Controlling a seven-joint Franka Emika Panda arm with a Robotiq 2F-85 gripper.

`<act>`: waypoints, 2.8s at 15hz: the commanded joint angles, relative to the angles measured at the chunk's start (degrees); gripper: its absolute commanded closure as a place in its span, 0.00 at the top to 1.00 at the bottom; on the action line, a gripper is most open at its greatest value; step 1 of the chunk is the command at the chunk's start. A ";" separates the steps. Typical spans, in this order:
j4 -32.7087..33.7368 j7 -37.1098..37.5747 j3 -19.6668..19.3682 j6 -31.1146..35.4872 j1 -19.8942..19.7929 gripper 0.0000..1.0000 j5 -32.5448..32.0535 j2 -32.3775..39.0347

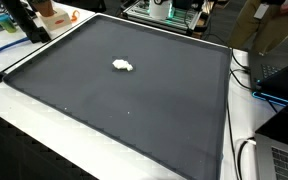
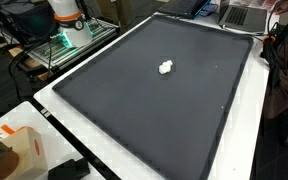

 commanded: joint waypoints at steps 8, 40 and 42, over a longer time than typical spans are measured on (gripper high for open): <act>-0.32 1.12 0.85 1.43 -0.59 1.00 -0.31 3.36; -0.81 14.82 3.94 1.33 0.95 0.01 -5.95 17.86; -0.72 14.56 4.01 0.96 1.06 0.04 -6.42 18.24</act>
